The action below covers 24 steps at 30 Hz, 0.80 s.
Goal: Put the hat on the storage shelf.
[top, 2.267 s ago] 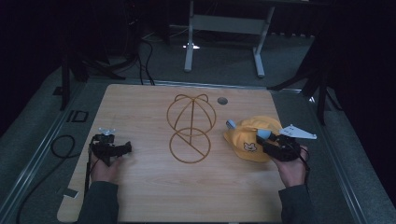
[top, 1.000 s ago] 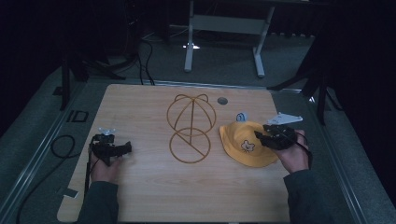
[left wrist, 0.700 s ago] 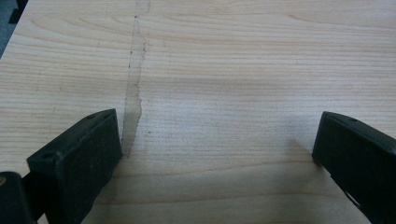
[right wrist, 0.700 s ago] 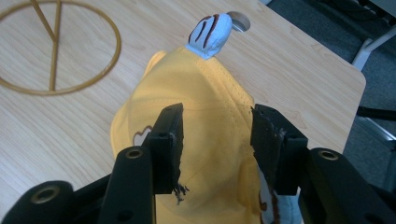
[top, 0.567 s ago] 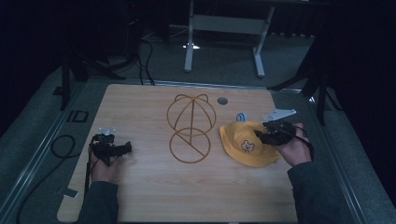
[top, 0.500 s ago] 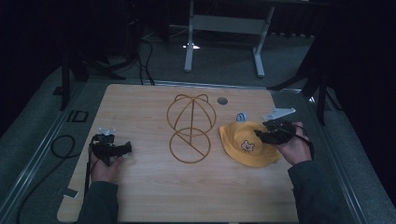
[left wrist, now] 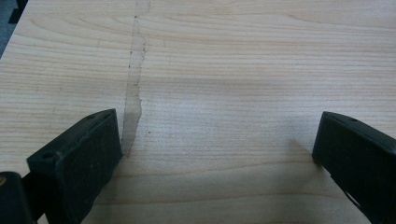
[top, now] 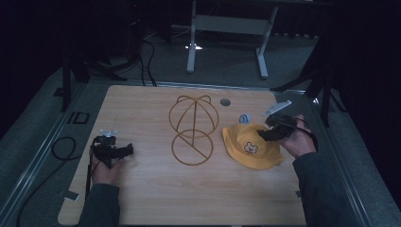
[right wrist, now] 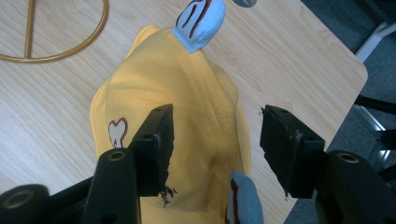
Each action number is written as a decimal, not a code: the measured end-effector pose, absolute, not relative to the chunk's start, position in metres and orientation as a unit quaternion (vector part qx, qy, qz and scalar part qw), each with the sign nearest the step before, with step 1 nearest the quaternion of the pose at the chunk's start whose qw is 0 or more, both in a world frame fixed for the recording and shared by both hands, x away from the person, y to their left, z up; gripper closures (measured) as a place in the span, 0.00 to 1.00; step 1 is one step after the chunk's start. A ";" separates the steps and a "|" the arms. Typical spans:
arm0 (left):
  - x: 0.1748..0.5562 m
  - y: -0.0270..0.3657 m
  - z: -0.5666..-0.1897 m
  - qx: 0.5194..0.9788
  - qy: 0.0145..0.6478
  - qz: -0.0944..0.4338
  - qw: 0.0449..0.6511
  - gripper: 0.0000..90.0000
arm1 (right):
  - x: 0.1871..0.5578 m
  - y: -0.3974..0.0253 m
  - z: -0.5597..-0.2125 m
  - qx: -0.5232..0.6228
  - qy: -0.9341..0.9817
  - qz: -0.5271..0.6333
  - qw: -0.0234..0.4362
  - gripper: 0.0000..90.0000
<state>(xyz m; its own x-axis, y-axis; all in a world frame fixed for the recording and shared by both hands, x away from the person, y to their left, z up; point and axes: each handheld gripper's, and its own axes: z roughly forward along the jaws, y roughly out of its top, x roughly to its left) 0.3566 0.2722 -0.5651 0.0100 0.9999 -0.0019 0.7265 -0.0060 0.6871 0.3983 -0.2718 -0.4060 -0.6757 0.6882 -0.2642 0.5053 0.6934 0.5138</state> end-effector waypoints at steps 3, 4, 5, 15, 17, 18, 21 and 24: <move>0.357 0.272 -0.565 0.660 0.654 0.260 0.264 0.02 | 0.403 -0.270 -0.405 0.335 0.895 0.195 0.218 0.44; 0.357 0.272 -0.565 0.660 0.654 0.260 0.263 0.01 | 0.404 -0.270 -0.405 0.336 0.895 0.191 0.221 0.42; 0.357 0.272 -0.565 0.660 0.654 0.260 0.263 0.02 | 0.405 -0.269 -0.405 0.339 0.895 0.192 0.218 0.42; 0.357 0.272 -0.565 0.660 0.654 0.260 0.263 0.01 | 0.418 -0.263 -0.412 0.339 0.909 0.154 0.186 0.41; 0.357 0.272 -0.565 0.660 0.654 0.260 0.263 0.02 | 0.421 -0.261 -0.414 0.338 0.912 0.146 0.180 0.41; 0.357 0.272 -0.565 0.660 0.654 0.260 0.263 0.01 | 0.422 -0.260 -0.414 0.337 0.914 0.143 0.177 0.41; 0.357 0.272 -0.565 0.660 0.654 0.260 0.264 0.02 | 0.425 -0.258 -0.416 0.335 0.917 0.135 0.170 0.42; 0.357 0.272 -0.565 0.660 0.654 0.260 0.263 0.01 | 0.429 -0.256 -0.419 0.333 0.920 0.125 0.163 0.43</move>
